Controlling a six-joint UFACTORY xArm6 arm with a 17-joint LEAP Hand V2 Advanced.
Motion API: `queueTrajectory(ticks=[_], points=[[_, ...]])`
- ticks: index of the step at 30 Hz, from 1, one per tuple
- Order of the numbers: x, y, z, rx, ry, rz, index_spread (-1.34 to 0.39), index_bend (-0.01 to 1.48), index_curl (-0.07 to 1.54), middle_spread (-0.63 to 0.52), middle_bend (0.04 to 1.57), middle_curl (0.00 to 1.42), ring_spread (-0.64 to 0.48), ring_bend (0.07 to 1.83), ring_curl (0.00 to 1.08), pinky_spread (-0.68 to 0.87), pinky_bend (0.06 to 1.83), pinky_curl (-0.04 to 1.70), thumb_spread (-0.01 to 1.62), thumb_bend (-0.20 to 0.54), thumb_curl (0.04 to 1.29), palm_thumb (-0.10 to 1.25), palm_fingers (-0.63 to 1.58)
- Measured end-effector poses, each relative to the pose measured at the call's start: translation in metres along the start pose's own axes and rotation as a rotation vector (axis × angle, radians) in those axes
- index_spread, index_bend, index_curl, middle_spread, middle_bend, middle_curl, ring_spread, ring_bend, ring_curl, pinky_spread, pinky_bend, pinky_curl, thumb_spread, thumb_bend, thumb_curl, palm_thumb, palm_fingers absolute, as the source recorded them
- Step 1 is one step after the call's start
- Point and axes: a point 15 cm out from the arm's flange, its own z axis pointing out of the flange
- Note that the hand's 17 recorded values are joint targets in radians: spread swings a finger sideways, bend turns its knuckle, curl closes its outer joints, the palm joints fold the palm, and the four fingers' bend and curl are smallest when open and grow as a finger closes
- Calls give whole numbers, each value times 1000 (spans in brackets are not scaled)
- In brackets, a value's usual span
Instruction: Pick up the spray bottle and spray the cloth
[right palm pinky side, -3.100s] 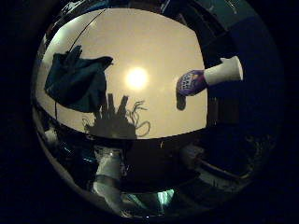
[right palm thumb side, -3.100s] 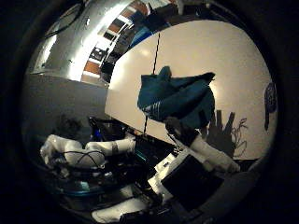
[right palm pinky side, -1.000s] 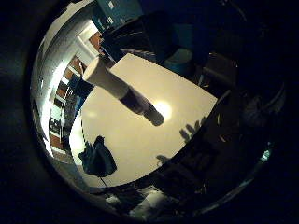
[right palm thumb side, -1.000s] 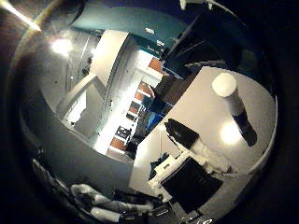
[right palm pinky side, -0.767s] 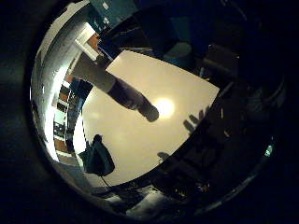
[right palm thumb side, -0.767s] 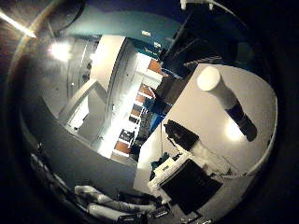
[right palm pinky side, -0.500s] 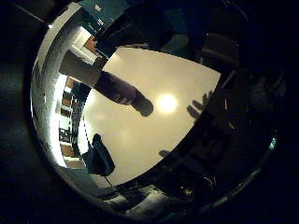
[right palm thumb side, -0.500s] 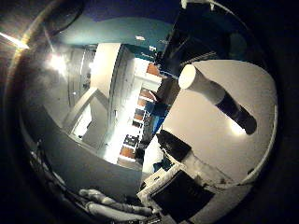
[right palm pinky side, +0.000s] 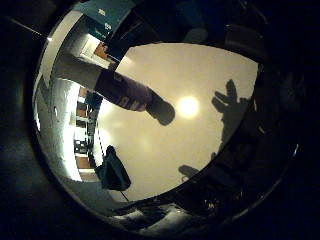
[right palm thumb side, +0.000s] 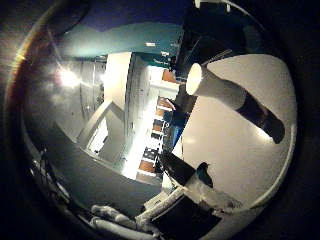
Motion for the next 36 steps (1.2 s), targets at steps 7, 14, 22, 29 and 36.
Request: queueTrajectory(ticks=[7, 14, 22, 29, 36], points=[[10, 0, 18, -9, -16, 31, -106, 143, 237, 263, 231, 356, 310, 365, 277, 425, 444, 323, 924, -30, 309, 509, 4], [12, -14, 39, 38, -75, 76, -46, 189, 276, 352, 316, 364, 422, 146, 203, 397, 441, 322, 926, -28, 312, 525, -26], [16, -16, 51, 40, -67, 78, -2, 189, 345, 400, 327, 340, 421, 153, -2, 379, 434, 320, 926, -30, 311, 527, -31], [11, -17, 67, 24, -66, 59, 3, 168, 341, 342, 286, 333, 327, 201, 64, 360, 364, 305, 934, -29, 313, 542, 20], [7, -14, 86, -1, -87, 64, 4, 157, 313, 288, 266, 338, 282, 238, 148, 359, 319, 305, 935, -29, 315, 545, 54]])
